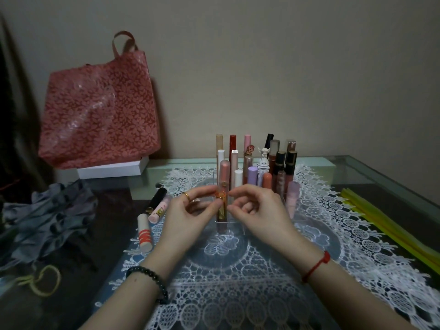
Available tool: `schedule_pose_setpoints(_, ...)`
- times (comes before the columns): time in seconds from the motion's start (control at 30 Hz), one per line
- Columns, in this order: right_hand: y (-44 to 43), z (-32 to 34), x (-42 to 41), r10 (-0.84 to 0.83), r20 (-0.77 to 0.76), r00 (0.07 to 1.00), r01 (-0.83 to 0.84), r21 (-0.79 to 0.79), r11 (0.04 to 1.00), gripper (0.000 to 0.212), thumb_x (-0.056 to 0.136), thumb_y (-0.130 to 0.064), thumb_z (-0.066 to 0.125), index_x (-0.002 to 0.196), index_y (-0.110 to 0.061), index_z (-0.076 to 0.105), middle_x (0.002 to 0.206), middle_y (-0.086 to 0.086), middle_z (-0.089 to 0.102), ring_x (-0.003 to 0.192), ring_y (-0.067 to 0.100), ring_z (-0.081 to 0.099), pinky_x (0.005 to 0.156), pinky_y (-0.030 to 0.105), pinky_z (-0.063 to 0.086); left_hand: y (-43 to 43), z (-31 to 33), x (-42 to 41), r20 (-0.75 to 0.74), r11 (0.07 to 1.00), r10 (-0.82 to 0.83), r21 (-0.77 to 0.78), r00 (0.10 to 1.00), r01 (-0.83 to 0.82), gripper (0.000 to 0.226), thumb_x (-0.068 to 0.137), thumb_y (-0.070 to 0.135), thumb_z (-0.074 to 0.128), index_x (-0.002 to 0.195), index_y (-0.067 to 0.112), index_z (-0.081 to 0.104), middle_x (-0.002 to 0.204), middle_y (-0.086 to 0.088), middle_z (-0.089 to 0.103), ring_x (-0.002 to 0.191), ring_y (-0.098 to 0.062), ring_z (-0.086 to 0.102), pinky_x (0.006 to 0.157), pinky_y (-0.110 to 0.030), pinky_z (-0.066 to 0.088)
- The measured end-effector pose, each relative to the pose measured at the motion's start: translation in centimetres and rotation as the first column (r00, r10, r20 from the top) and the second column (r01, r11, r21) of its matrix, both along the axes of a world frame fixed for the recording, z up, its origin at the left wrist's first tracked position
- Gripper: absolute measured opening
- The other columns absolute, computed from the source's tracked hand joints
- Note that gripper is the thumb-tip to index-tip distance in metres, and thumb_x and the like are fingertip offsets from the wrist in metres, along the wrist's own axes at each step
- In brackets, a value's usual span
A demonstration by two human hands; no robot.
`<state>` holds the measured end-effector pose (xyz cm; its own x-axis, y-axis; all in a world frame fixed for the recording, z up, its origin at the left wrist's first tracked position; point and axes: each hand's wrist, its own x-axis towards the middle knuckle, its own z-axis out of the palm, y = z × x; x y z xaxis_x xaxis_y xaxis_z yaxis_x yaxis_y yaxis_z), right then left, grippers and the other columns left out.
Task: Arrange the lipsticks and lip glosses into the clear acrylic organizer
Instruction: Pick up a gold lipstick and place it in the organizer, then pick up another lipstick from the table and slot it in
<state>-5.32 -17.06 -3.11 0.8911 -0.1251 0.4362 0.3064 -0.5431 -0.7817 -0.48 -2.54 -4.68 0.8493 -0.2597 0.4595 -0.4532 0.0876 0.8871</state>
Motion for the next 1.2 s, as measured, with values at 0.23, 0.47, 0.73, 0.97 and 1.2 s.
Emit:
schedule_pose_setpoints(0.23, -1.2, 0.3, -0.5, -0.022, 0.073, 0.997, 0.022, 0.009, 1.0, 0.028, 0.078, -0.011, 0.066, 0.087, -0.036, 0.057, 0.075, -0.008, 0.062, 0.067, 0.001, 0.058, 0.062, 0.009, 0.05, 2.5, 0.7, 1.9, 0.21, 0.877, 0.383, 0.224, 0.9, -0.426, 0.021, 0.083, 0.021, 0.061, 0.1, 0.032, 0.062, 0.101, 0.009, 0.066, 0.09, -0.005, 0.06, 0.072, -0.013, 0.044)
schedule_pose_setpoints(0.47, -2.0, 0.4, -1.5, -0.009, 0.023, 1.0, 0.01, -0.015, 1.0, 0.025, 0.079, -0.011, 0.063, 0.088, -0.034, 0.058, 0.076, -0.006, 0.062, 0.066, -0.002, 0.057, 0.063, 0.008, 0.048, 2.2, -0.6, 1.3, 0.317, 0.668, 0.31, 0.598, 0.896, -0.442, 0.033, 0.082, 0.045, 0.059, 0.109, 0.027, 0.06, 0.097, 0.014, 0.062, 0.077, -0.003, 0.057, 0.058, -0.014, 0.04)
schedule_pose_setpoints(0.73, -1.9, -0.1, -1.6, -0.06, 0.003, 0.998, 0.06, -0.107, 0.992, 0.011, 0.068, -0.044, 0.053, 0.078, -0.049, 0.056, 0.07, -0.01, 0.064, 0.071, -0.001, 0.06, 0.101, 0.06, 0.032, 2.2, -0.8, 1.9, 0.256, 0.686, 0.246, 0.635, 0.935, -0.355, 0.02, 0.083, 0.021, 0.061, 0.102, 0.018, 0.061, 0.071, 0.018, 0.053, 0.062, 0.007, 0.05, 0.045, -0.002, 0.035)
schedule_pose_setpoints(0.97, -2.0, 0.0, -1.4, -0.031, 0.03, 0.999, 0.034, -0.077, 0.996, 0.018, 0.079, -0.023, 0.059, 0.087, -0.039, 0.058, 0.071, -0.005, 0.062, 0.067, 0.004, 0.058, 0.08, 0.018, 0.049, 2.4, -0.2, 2.2, 0.164, 0.759, 0.371, 0.514, 0.914, -0.4, 0.028, 0.088, 0.03, 0.056, 0.114, 0.021, 0.056, 0.09, 0.01, 0.06, 0.07, 0.003, 0.053, 0.049, -0.007, 0.041)
schedule_pose_setpoints(1.2, -1.6, 0.4, -1.7, -0.005, 0.098, 0.995, 0.004, 0.015, 1.0, 0.027, 0.078, -0.014, 0.061, 0.09, -0.038, 0.056, 0.078, -0.009, 0.061, 0.067, -0.006, 0.055, 0.057, 0.006, 0.044, 1.5, 2.0, 0.4, -0.03, 0.983, 0.156, -0.093, 0.987, -0.158, 0.018, 0.078, 0.027, 0.065, 0.095, 0.029, 0.063, 0.093, 0.012, 0.069, 0.085, -0.002, 0.065, 0.07, -0.013, 0.049)
